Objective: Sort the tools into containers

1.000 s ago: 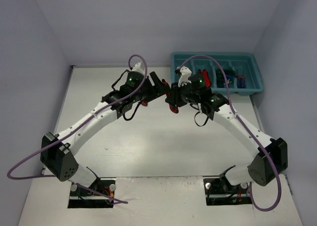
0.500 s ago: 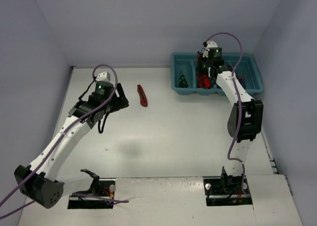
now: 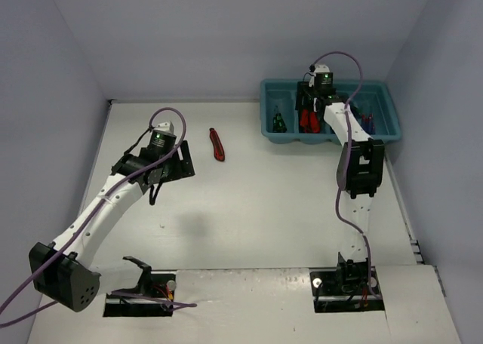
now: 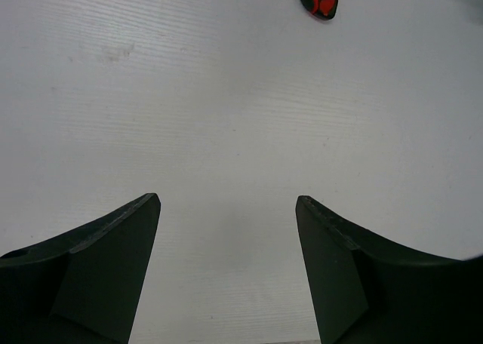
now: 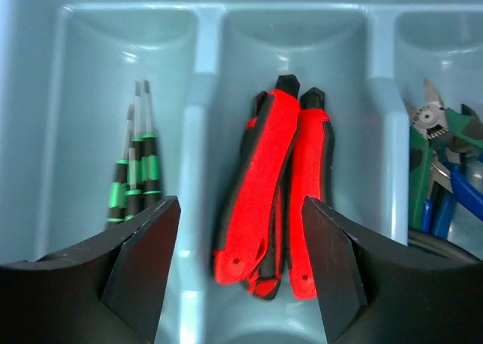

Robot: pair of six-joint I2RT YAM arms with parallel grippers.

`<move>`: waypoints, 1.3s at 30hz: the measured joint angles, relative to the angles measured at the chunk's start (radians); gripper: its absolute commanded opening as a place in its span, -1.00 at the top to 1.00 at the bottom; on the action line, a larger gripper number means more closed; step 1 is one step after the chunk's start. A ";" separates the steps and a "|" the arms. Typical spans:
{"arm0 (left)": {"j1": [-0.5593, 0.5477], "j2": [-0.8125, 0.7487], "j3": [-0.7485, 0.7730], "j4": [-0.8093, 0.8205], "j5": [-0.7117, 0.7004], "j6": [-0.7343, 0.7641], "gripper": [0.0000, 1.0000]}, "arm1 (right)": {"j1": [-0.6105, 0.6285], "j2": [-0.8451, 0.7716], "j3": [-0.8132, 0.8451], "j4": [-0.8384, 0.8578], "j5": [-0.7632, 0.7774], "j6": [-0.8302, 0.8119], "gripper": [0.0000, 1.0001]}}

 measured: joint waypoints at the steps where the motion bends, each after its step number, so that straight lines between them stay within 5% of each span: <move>1: 0.004 0.013 0.004 -0.001 0.006 0.006 -0.40 | 0.004 -0.016 -0.004 0.000 -0.003 -0.001 -0.34; 6: 0.022 0.072 0.029 -0.002 0.020 0.023 -0.40 | 0.062 -0.190 -0.111 0.018 -0.018 -0.002 -0.37; 16: 0.031 0.411 0.219 0.069 0.050 0.011 -0.40 | 0.393 -0.682 -0.613 0.042 0.032 0.104 -0.43; 25: 0.031 0.756 0.469 0.171 0.046 -0.059 -0.40 | 0.439 -1.007 -0.961 0.002 0.156 0.254 -0.51; 33: 0.025 0.992 0.629 0.224 0.023 -0.111 -0.39 | 0.444 -1.244 -1.082 0.005 0.163 0.325 -0.57; 36: 0.022 1.061 0.689 0.240 0.004 -0.121 -0.21 | 0.445 -1.252 -1.098 -0.003 0.154 0.329 -0.58; 39: 0.020 1.095 0.735 0.254 -0.020 -0.129 0.41 | 0.449 -1.252 -1.106 -0.015 0.146 0.331 -0.58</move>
